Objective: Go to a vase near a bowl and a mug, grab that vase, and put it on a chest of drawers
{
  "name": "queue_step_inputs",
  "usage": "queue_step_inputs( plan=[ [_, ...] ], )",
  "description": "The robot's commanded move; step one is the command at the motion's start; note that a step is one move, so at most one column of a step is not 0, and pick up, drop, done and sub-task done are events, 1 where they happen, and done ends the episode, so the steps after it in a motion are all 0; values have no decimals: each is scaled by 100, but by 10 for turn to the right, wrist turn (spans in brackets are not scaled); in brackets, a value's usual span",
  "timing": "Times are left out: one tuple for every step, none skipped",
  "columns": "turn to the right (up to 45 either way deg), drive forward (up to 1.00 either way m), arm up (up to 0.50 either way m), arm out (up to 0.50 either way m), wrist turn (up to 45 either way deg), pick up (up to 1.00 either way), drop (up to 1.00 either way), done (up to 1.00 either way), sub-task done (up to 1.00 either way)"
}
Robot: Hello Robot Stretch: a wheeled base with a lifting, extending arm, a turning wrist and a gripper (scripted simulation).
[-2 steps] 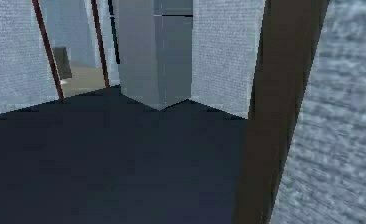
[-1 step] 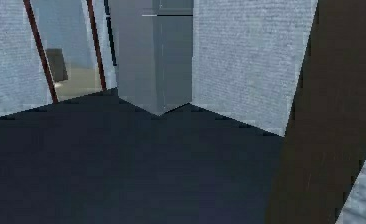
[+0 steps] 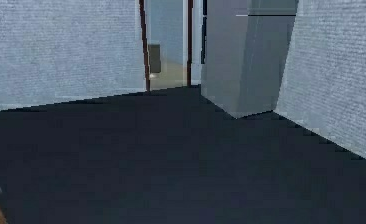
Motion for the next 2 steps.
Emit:
queue_step_inputs(
  plan=[
    [0,100,0,0,0,0,0,0,0],
    [0,100,0,0,0,0,0,0,0]
  ],
)
